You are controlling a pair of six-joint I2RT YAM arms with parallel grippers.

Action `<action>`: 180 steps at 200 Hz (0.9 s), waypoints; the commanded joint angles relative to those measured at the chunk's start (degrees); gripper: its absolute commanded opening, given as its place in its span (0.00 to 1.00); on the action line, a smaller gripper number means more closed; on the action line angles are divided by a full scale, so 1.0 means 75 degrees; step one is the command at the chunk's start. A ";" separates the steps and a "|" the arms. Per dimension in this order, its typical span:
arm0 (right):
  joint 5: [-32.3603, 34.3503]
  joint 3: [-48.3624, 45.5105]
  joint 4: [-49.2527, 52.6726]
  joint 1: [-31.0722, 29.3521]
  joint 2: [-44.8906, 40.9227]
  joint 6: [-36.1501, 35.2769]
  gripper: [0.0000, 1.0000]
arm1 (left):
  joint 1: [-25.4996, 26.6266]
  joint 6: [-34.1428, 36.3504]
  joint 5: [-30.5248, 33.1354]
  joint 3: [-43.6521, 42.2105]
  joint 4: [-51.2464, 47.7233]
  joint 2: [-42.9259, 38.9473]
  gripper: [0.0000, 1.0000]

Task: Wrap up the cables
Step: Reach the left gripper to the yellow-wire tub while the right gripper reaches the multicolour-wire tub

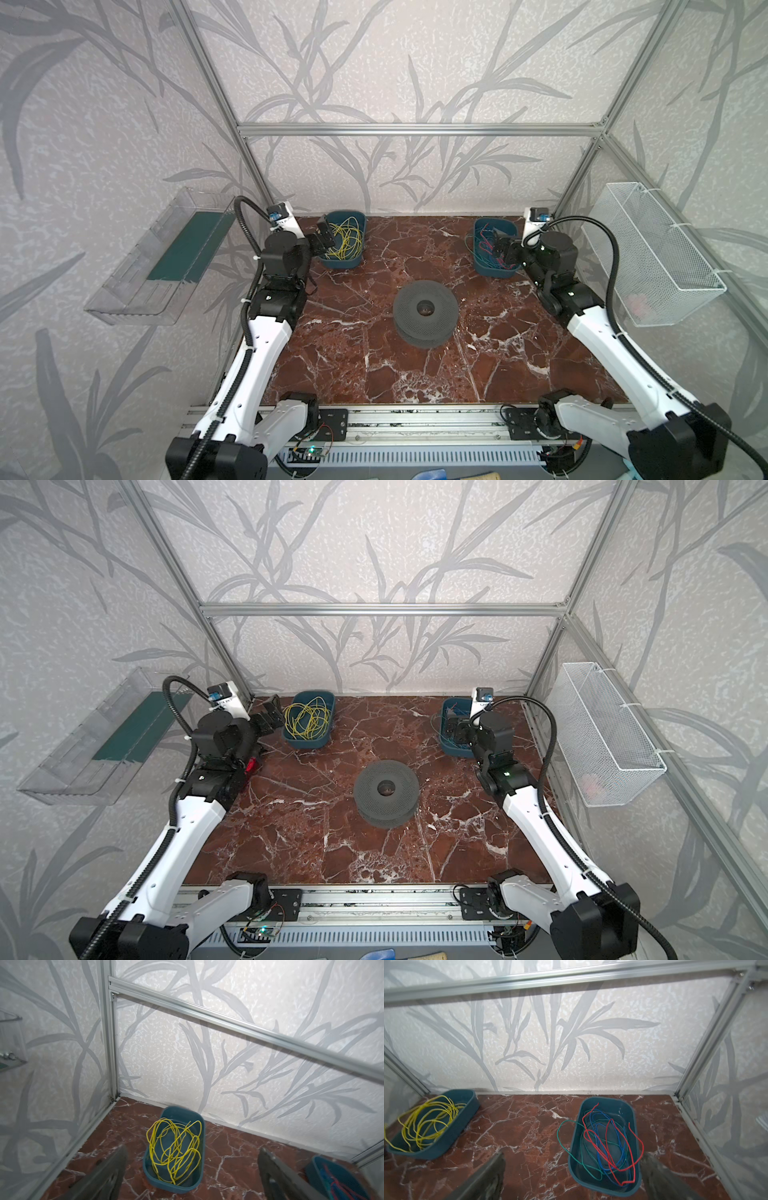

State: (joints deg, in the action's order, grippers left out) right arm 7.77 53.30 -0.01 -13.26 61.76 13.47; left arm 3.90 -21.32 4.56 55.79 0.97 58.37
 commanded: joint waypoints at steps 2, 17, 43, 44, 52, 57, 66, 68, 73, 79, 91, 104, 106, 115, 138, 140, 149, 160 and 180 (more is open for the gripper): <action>-0.0797 -0.0577 0.0790 0.0643 0.0115 0.1683 0.99 | -0.0160 -0.1832 -0.0699 -0.1266 0.0749 -0.0311 0.99; -0.0233 -0.0150 0.1537 0.0666 0.0545 0.1423 1.00 | -0.0258 -0.1813 -0.1094 -0.1265 0.0923 -0.0129 0.98; 0.0225 0.0643 0.2396 0.0854 0.1714 0.1123 0.88 | -0.0240 -0.1147 -0.1312 0.0561 -0.1308 0.1443 0.78; 0.0210 0.0659 0.2406 0.0871 0.1756 0.1122 0.88 | -0.0239 -0.1098 -0.1358 0.0622 -0.1340 0.1494 0.77; 0.0056 0.0785 0.2421 0.0981 0.2098 0.1068 0.81 | -0.0193 -0.0895 -0.1508 0.1130 -0.1874 0.2042 0.69; 0.0002 0.0857 0.2408 0.1052 0.2291 0.1041 0.76 | -0.0146 -0.0809 -0.1490 0.1431 -0.2224 0.2350 0.66; 0.0005 0.1031 0.2490 0.1204 0.2666 0.1061 0.63 | -0.0013 -0.0619 -0.1361 0.2023 -0.2885 0.2899 0.58; 0.0009 0.1077 0.2499 0.1252 0.2761 0.1068 0.58 | 0.0014 -0.0554 -0.1320 0.2140 -0.3028 0.3012 0.57; -0.0042 0.1177 0.2536 0.1371 0.2956 0.1083 0.48 | 0.0133 -0.0411 -0.1217 0.2411 -0.3306 0.3270 0.55; -0.0155 0.1313 0.2586 0.1550 0.3177 0.1113 0.39 | 0.0267 -0.0236 -0.1123 0.2660 -0.3540 0.3556 0.54; -0.0516 0.1536 0.2650 0.1882 0.3514 0.1122 0.33 | 0.0552 -0.0018 -0.0853 0.3043 -0.3844 0.4048 0.52; -0.0890 0.1701 0.2661 0.2222 0.3762 0.1158 0.32 | 0.0813 0.0121 -0.0683 0.3385 -0.4039 0.4546 0.51; -0.0935 0.1728 0.2670 0.2268 0.3788 0.1157 0.32 | 0.0853 0.0138 -0.0665 0.3459 -0.4084 0.4613 0.51; -0.1141 0.1812 0.2734 0.2463 0.3906 0.1170 0.32 | 0.1041 0.0258 -0.0593 0.3745 -0.4248 0.4967 0.50; -0.1421 0.1887 0.2860 0.2777 0.4064 0.1275 0.34 | 0.1439 0.0557 -0.0437 0.4488 -0.4728 0.5904 0.43; -0.1437 0.1880 0.2846 0.2793 0.4075 0.1274 0.35 | 0.1446 0.0557 -0.0433 0.4543 -0.4766 0.5984 0.42; -0.1481 0.1840 0.2753 0.2825 0.4124 0.1259 0.36 | 0.1457 0.0523 -0.0440 0.4719 -0.4845 0.6301 0.39; -0.1473 0.1835 0.2704 0.2856 0.4227 0.1165 0.37 | 0.1450 0.0562 -0.0250 0.4931 -0.4949 0.6633 0.38; -0.1563 0.1971 0.2735 0.2917 0.4493 0.1020 0.40 | 0.1449 0.0632 0.0361 0.5341 -0.5259 0.7095 0.37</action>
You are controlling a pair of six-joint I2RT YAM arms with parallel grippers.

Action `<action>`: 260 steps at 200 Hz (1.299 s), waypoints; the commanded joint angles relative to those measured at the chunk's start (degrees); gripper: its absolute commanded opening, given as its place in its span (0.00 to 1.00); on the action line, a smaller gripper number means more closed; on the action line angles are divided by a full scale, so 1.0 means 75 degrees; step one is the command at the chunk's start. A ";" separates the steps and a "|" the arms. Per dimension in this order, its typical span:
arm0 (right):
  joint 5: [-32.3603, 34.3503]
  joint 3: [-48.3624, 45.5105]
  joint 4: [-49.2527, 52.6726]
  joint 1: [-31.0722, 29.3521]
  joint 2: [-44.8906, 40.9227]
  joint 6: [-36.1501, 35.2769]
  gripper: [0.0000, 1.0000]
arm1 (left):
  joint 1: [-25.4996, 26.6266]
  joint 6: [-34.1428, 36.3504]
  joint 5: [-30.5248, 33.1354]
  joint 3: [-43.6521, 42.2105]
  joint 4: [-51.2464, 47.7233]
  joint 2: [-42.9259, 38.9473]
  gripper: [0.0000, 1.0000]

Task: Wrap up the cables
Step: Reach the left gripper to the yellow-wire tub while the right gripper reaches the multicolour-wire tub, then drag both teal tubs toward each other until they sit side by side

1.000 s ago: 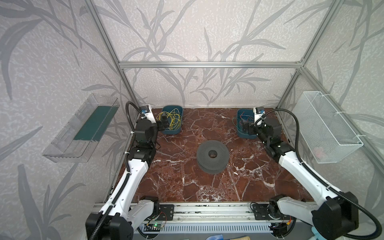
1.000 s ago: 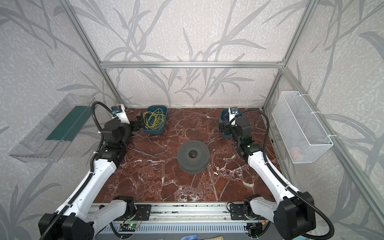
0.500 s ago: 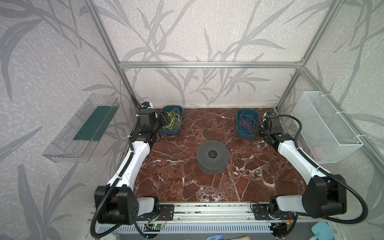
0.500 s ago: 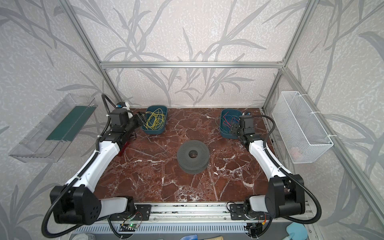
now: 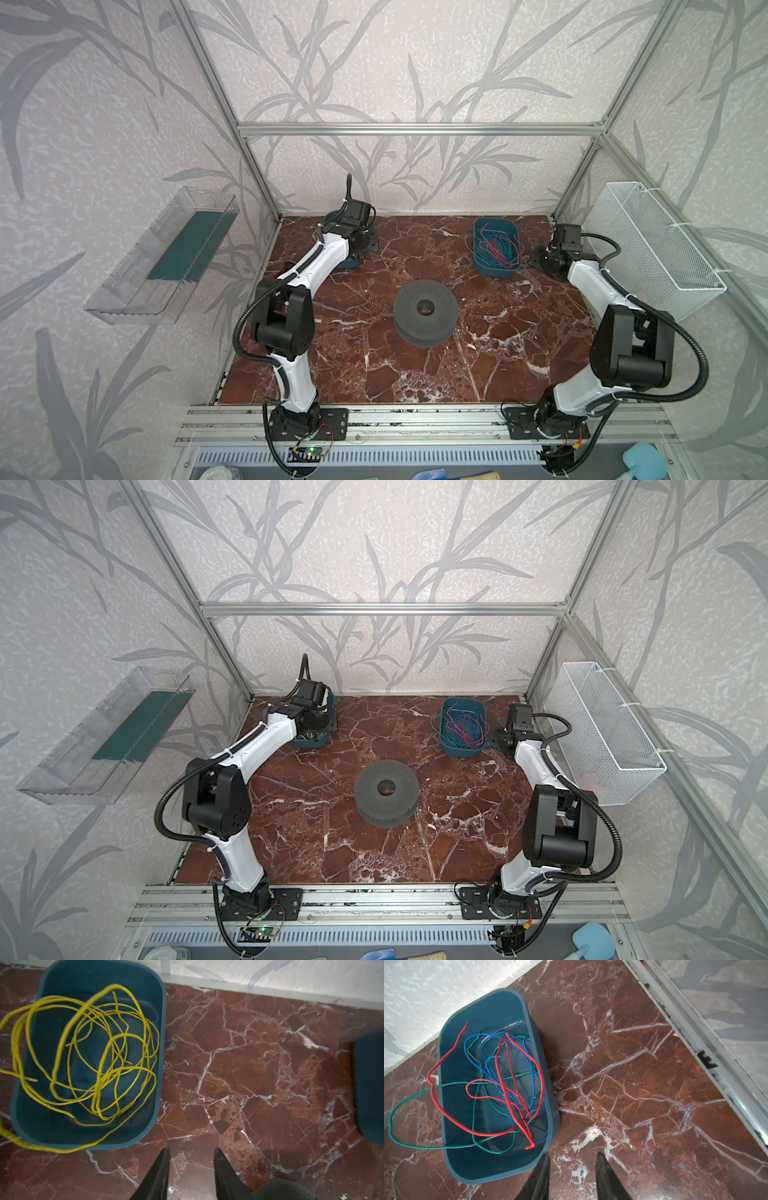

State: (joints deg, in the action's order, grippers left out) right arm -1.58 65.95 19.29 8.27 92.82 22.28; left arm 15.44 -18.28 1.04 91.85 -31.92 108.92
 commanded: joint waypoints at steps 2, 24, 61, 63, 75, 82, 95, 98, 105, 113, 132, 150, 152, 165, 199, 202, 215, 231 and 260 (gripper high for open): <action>-0.0348 0.0296 0.0156 0.0060 0.0387 -0.0166 0.40 | -0.0090 0.0201 0.0868 0.0563 -0.0902 0.0393 0.37; -0.0718 0.0806 0.0505 0.0161 0.1012 -0.0328 0.41 | -0.0090 0.0349 0.0778 0.0828 -0.1021 0.0801 0.37; -0.1230 0.1510 0.1038 0.0181 0.1963 -0.0502 0.34 | -0.0090 0.0340 0.1041 0.1148 -0.1416 0.1332 0.34; -0.1230 0.1487 0.0994 0.0185 0.1976 -0.0490 0.34 | -0.0090 0.0346 0.1053 0.1133 -0.1410 0.1338 0.34; -0.1385 0.1336 0.0733 0.0198 0.2029 -0.0408 0.34 | -0.0102 0.0387 0.1138 0.1042 -0.1356 0.1390 0.34; -0.1496 0.1340 0.0718 0.0196 0.2099 -0.0399 0.34 | -0.0102 0.0396 0.1236 0.1016 -0.1351 0.1424 0.34; -0.1632 0.1343 0.0667 0.0190 0.2215 -0.0321 0.33 | -0.0102 0.0431 0.1367 0.0992 -0.1351 0.1467 0.34; -0.1673 0.1327 0.0634 0.0197 0.2234 -0.0312 0.33 | -0.0102 0.0431 0.1375 0.0984 -0.1340 0.1471 0.34; -0.1769 0.1288 0.0568 0.0191 0.2268 -0.0274 0.32 | -0.0107 0.0467 0.1369 0.0960 -0.1300 0.1482 0.34; -0.1837 0.1291 0.0556 0.0188 0.2279 -0.0251 0.29 | -0.0112 0.0529 0.1349 0.0958 -0.1266 0.1509 0.33; -0.1981 0.1226 0.0415 0.0150 0.2270 -0.0176 0.25 | -0.0109 0.0657 0.1362 0.1009 -0.1291 0.1596 0.30; -0.1941 0.1289 0.0447 0.0042 0.2261 -0.0193 0.21 | -0.0110 0.0773 0.1408 0.0999 -0.1263 0.1639 0.29; -0.1926 0.1294 0.0456 0.0036 0.2261 -0.0194 0.20 | -0.0107 0.0782 0.1408 0.0993 -0.1269 0.1652 0.29; -0.1819 0.1318 0.0458 -0.0084 0.2238 -0.0214 0.18 | -0.0111 0.0830 0.1402 0.0949 -0.1236 0.1660 0.28; -0.1533 0.1537 0.0589 -0.0471 0.2306 -0.0281 0.14 | -0.0114 0.0979 0.1359 0.0860 -0.1173 0.1742 0.23; -0.1510 0.1561 0.0609 -0.0501 0.2314 -0.0287 0.14 | -0.0114 0.0985 0.1364 0.0864 -0.1176 0.1745 0.22; -0.1456 0.1656 0.0596 -0.0639 0.2342 -0.0277 0.11 | -0.0102 0.1046 0.1371 0.0820 -0.1143 0.1734 0.20; -0.1407 0.1775 0.0607 -0.0833 0.2402 -0.0171 0.10 | -0.0102 0.1089 0.1365 0.0776 -0.1118 0.1720 0.18; -0.1218 0.1983 0.0491 -0.1372 0.2482 0.0230 0.07 | -0.0099 0.1133 0.1300 0.0658 -0.1042 0.1685 0.13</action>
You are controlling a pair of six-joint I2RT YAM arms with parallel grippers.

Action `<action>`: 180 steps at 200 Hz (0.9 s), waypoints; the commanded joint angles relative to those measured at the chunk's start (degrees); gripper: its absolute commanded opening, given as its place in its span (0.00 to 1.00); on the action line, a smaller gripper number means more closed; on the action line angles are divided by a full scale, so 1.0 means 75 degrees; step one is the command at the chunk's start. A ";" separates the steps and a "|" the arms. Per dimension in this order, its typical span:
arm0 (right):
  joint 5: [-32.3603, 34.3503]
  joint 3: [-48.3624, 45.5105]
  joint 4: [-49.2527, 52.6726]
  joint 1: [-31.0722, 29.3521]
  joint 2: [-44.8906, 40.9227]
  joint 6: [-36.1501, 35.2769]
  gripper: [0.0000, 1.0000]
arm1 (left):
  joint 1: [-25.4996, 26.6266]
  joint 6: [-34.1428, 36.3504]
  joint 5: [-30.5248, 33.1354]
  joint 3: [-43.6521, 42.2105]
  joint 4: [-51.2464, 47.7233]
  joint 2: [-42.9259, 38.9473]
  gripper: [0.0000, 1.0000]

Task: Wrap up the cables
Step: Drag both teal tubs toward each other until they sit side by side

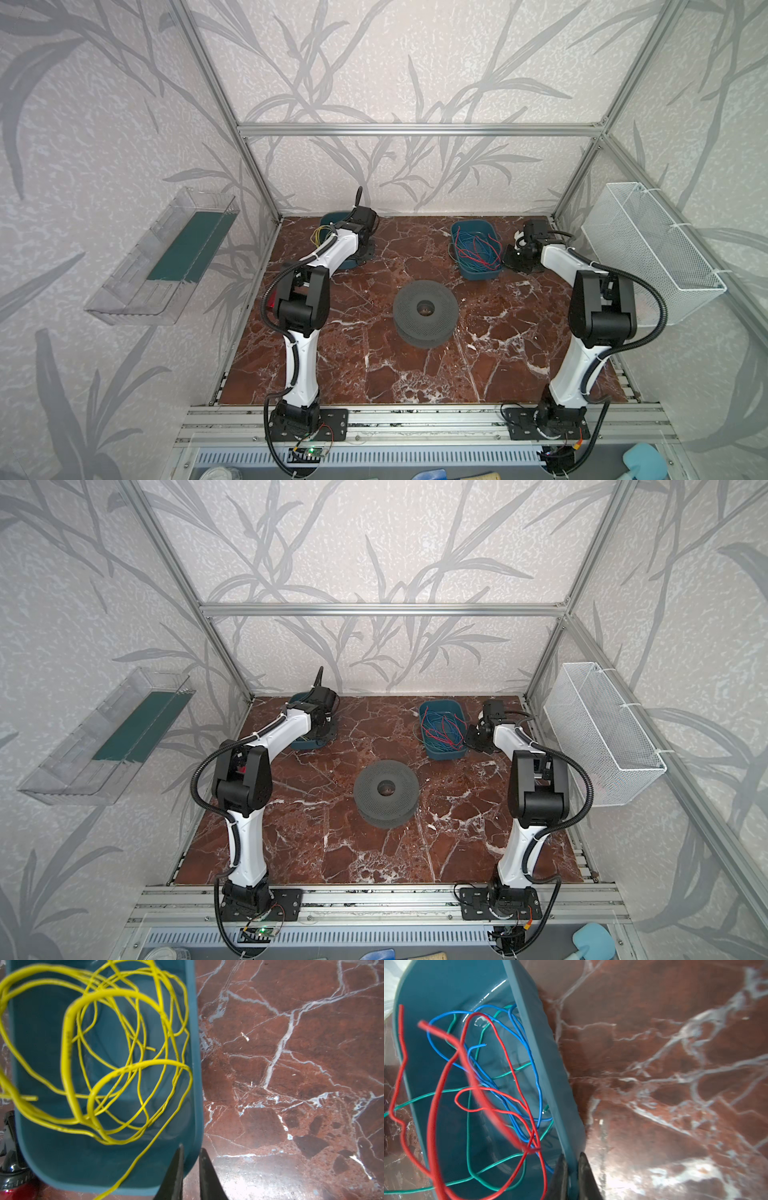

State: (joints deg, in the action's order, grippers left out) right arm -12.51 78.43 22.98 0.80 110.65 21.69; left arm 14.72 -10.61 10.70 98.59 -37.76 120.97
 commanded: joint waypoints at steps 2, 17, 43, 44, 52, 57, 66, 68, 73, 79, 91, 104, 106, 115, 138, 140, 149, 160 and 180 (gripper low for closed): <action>0.0262 0.0337 -0.0010 -0.0414 0.0111 0.0342 0.07 | 0.0001 0.0113 0.0017 -0.0247 -0.0254 0.0075 0.12; 0.0419 0.0419 -0.0172 -0.0665 0.0169 0.0724 0.05 | 0.0006 0.0119 0.0009 -0.0367 -0.0171 0.0008 0.09; 0.0701 0.0654 -0.0406 -0.1096 0.0301 0.1414 0.04 | 0.0029 0.0183 -0.0165 -0.0606 0.0003 -0.0143 0.04; 0.0710 0.0664 -0.0411 -0.1117 0.0309 0.1440 0.04 | 0.0035 0.0189 -0.0180 -0.0606 0.0017 -0.0156 0.04; 0.0779 0.0769 -0.0465 -0.1259 0.0368 0.1619 0.03 | 0.0052 0.0211 -0.0247 -0.0716 0.0119 -0.0215 0.03; 0.0836 0.0820 -0.0479 -0.1351 0.0406 0.1742 0.03 | 0.0053 0.0235 -0.0315 -0.0771 0.0179 -0.0235 0.02; 0.0916 0.0879 -0.0594 -0.1499 0.0450 0.1910 0.03 | 0.0085 0.0318 -0.0431 -0.0876 0.0301 -0.0278 0.00; 0.0927 0.0899 -0.0619 -0.1530 0.0462 0.1918 0.03 | 0.0087 0.0344 -0.0445 -0.0887 0.0321 -0.0278 0.00; 0.0950 0.0944 -0.0658 -0.1603 0.0499 0.2192 0.02 | 0.0105 0.0407 -0.0512 -0.0909 0.0335 -0.0285 0.00; 0.0964 0.1018 -0.0673 -0.1677 0.0556 0.2289 0.02 | 0.0128 0.0474 -0.0571 -0.0894 0.0342 -0.0272 0.00; 0.1023 0.1144 -0.0678 -0.1797 0.0640 0.2445 0.01 | 0.0203 0.0595 -0.0624 -0.0887 0.0391 -0.0269 0.00; 0.1050 0.1196 -0.0730 -0.1891 0.0697 0.2637 0.01 | 0.0291 0.0794 -0.0748 -0.0889 0.0528 -0.0274 0.00; 0.1063 0.1201 -0.0738 -0.1906 0.0702 0.2659 0.01 | 0.0297 0.0867 -0.0820 -0.0893 0.0562 -0.0268 0.00; 0.1153 0.1191 -0.0800 -0.1967 0.0715 0.2811 0.00 | 0.0372 0.1094 -0.0968 -0.0859 0.0649 -0.0246 0.00; 0.1301 0.0994 -0.1075 -0.2083 0.0685 0.3297 0.00 | 0.0631 0.1692 -0.1026 -0.0738 0.0741 -0.0183 0.00; 0.1304 0.0975 -0.1102 -0.2086 0.0681 0.3342 0.00 | 0.0652 0.1745 -0.1034 -0.0721 0.0727 -0.0163 0.00; 0.1350 0.0896 -0.1216 -0.2127 0.0648 0.3528 0.00 | 0.0717 0.1905 -0.1073 -0.0656 0.0672 -0.0153 0.00; 0.1409 0.0829 -0.1351 -0.2177 0.0622 0.3682 0.00 | 0.0755 0.2016 -0.1132 -0.0667 0.0660 -0.0168 0.00; 0.1402 0.0863 -0.1499 -0.2311 0.0632 0.3873 0.00 | 0.0768 0.2083 -0.1134 -0.0926 0.0881 -0.0347 0.00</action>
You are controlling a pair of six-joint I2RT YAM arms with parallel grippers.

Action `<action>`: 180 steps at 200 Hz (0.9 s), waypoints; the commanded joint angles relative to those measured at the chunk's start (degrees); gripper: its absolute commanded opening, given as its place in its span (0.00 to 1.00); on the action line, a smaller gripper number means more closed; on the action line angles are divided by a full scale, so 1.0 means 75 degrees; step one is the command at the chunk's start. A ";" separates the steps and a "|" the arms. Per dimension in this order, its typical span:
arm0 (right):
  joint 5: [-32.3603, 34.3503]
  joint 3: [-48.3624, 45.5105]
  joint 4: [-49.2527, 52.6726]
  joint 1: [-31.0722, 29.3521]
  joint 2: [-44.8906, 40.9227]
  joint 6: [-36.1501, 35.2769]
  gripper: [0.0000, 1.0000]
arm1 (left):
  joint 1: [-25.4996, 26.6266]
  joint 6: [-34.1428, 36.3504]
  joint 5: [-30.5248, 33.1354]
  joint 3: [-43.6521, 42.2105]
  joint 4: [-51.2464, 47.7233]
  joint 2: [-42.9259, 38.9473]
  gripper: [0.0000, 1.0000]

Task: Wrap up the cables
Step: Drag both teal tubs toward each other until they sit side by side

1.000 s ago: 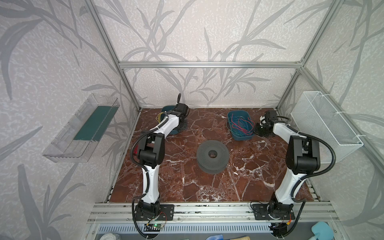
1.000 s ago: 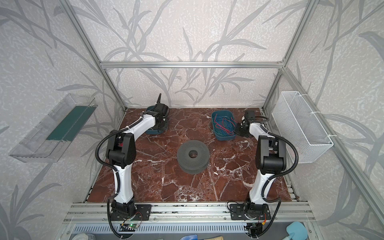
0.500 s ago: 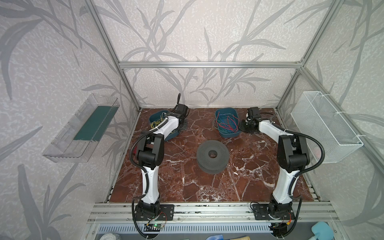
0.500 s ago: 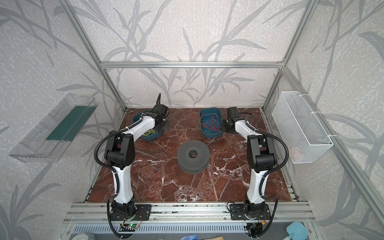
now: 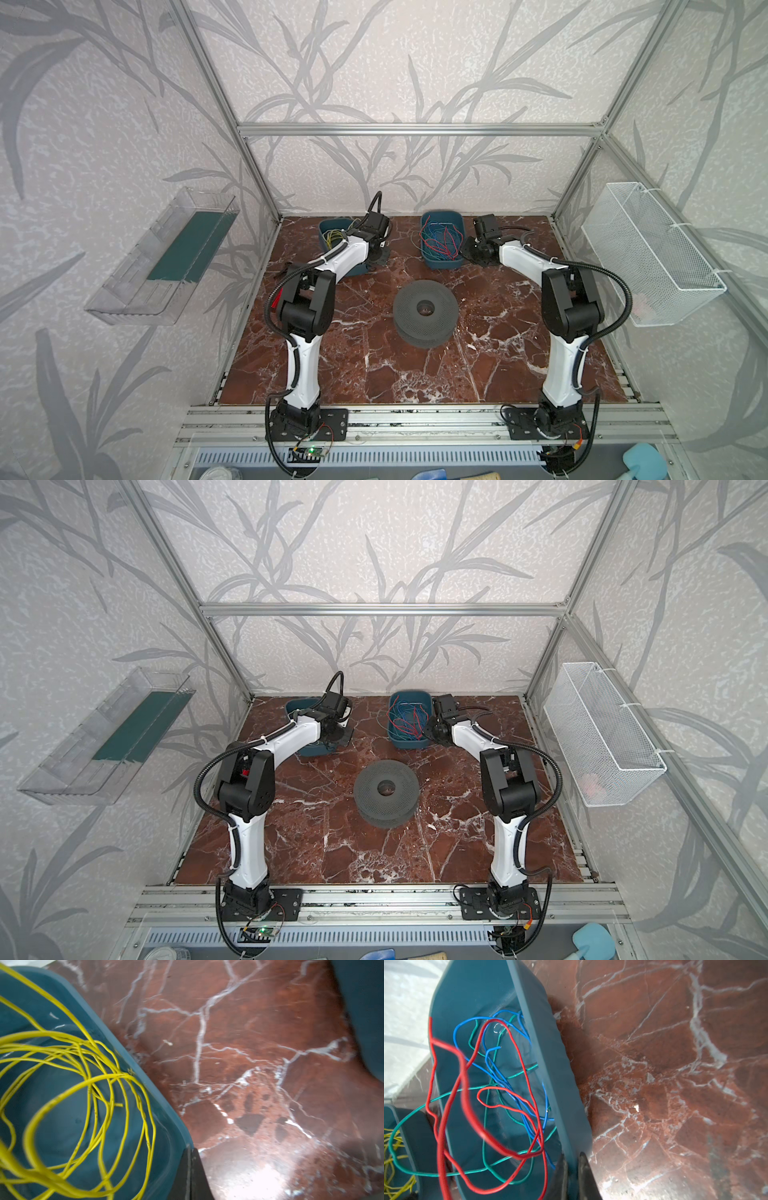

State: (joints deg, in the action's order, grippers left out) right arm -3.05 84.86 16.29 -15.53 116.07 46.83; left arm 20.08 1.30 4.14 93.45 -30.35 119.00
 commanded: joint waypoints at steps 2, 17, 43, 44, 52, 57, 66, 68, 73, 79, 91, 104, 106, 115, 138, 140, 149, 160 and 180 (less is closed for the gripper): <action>0.0138 0.0021 -0.0606 -0.0148 -0.0084 0.0534 0.00 | 0.0054 0.0495 -0.0286 -0.0276 -0.0074 -0.0109 0.00; 0.0149 0.0149 -0.0562 -0.0258 -0.0002 0.0539 0.00 | 0.0064 0.0515 -0.0532 -0.0604 0.0122 -0.0307 0.00; -0.0004 0.0228 -0.0731 -0.0418 0.0097 0.0705 0.00 | 0.0111 0.0845 -0.0792 -0.1234 0.0713 -0.0700 0.00; -0.0004 0.0234 -0.0737 -0.0427 0.0098 0.0705 0.00 | 0.0112 0.0851 -0.0813 -0.1263 0.0727 -0.0719 0.00; -0.0004 0.0305 -0.0694 -0.0479 0.0116 0.0684 0.00 | 0.0112 0.0936 -0.0923 -0.1447 0.0911 -0.0871 0.00; -0.0004 0.0342 -0.0674 -0.0504 0.0132 0.0668 0.00 | 0.0112 0.0962 -0.0931 -0.1560 0.1068 -0.0952 0.00; -0.0035 0.0373 -0.0661 -0.0524 0.0156 0.0690 0.00 | 0.0112 0.0938 -0.0885 -0.1725 0.1235 -0.1090 0.00; -0.0044 0.0379 -0.0670 -0.0529 0.0156 0.0693 0.00 | 0.0112 0.0937 -0.0867 -0.1749 0.1264 -0.1122 0.00; -0.0070 0.0362 -0.0702 -0.0531 0.0165 0.0715 0.00 | 0.0111 0.0894 -0.0806 -0.1805 0.1334 -0.1182 0.00; -0.0085 0.0337 -0.0739 -0.0531 0.0168 0.0739 0.00 | 0.0106 0.0871 -0.0719 -0.1858 0.1383 -0.1231 0.00; -0.0108 0.0287 -0.0766 -0.0532 0.0157 0.0762 0.00 | 0.0104 0.0882 -0.0638 -0.1911 0.1348 -0.1298 0.00; -0.0108 0.0227 -0.0780 -0.0531 0.0146 0.0763 0.00 | 0.0096 0.0746 -0.0455 -0.1871 0.1202 -0.1323 0.00; -0.0112 0.0222 -0.0787 -0.0531 0.0145 0.0767 0.00 | 0.0100 0.0724 -0.0449 -0.1867 0.1185 -0.1332 0.00; -0.0143 0.0193 -0.0835 -0.0531 0.0134 0.0776 0.00 | 0.0076 0.0630 -0.0428 -0.1866 0.1199 -0.1337 0.00; -0.0254 0.0179 -0.0892 -0.0532 0.0133 0.0827 0.00 | 0.0065 0.0368 -0.0352 -0.1539 0.0990 -0.1151 0.05; -0.0260 0.0187 -0.0894 -0.0531 0.0133 0.0833 0.00 | 0.0065 0.0349 -0.0367 -0.1491 0.0947 -0.1122 0.07; -0.0312 0.0230 -0.0895 -0.0531 0.0158 0.0834 0.00 | 0.0067 0.0258 -0.0438 -0.1214 0.0673 -0.0991 0.11; -0.0343 0.0289 -0.0827 -0.0531 0.0191 0.0814 0.00 | 0.0065 0.0145 -0.0581 -0.0920 0.0412 -0.0860 0.18; -0.0460 0.0366 -0.0865 -0.0531 0.0260 0.0834 0.01 | 0.0065 -0.0074 -0.0851 -0.0536 0.0291 -0.0730 0.26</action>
State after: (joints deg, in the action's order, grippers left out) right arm -4.69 85.34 12.93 -19.66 116.79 52.49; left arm 20.53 2.83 0.14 85.45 -24.40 112.05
